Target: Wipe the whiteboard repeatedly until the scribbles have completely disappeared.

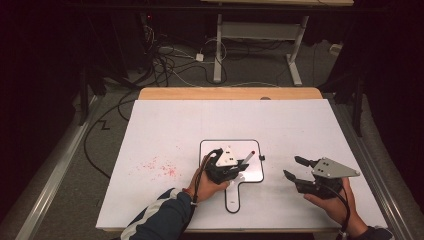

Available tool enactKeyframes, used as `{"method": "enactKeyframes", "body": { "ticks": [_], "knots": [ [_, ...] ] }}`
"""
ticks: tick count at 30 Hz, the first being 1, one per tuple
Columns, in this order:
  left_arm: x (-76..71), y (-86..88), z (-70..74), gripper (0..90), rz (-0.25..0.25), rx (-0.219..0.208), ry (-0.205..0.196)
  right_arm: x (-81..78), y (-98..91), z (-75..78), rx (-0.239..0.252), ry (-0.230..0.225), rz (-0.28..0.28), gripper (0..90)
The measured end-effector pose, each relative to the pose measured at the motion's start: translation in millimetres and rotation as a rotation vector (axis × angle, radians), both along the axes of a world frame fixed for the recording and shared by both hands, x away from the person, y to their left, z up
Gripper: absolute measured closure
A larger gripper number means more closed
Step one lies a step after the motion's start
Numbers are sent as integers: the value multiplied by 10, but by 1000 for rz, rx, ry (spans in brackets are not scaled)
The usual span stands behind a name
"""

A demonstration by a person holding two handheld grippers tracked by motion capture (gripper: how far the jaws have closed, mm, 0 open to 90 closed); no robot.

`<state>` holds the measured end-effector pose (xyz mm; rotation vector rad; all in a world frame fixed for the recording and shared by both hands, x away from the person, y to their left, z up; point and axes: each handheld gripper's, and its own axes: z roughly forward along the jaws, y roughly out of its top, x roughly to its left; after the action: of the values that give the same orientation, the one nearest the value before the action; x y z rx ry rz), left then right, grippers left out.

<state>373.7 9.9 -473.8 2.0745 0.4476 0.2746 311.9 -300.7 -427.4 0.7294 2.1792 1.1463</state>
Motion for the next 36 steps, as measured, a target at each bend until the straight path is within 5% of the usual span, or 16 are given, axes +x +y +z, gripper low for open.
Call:
{"method": "enactKeyframes", "body": {
  "ticks": [15,24,28,36],
  "knots": [
    [-16,-656,56,788,-114,52,-6,6,-36,12,9,-1,-5,411],
    [-51,-608,121,788,-103,1,-8,-24,-39,28,35,11,11,421],
    [-118,-518,177,787,-94,-21,-34,-46,44,72,131,70,79,427],
    [-246,-484,220,786,-109,-69,-60,-53,289,165,258,92,140,476]
  ]
}}
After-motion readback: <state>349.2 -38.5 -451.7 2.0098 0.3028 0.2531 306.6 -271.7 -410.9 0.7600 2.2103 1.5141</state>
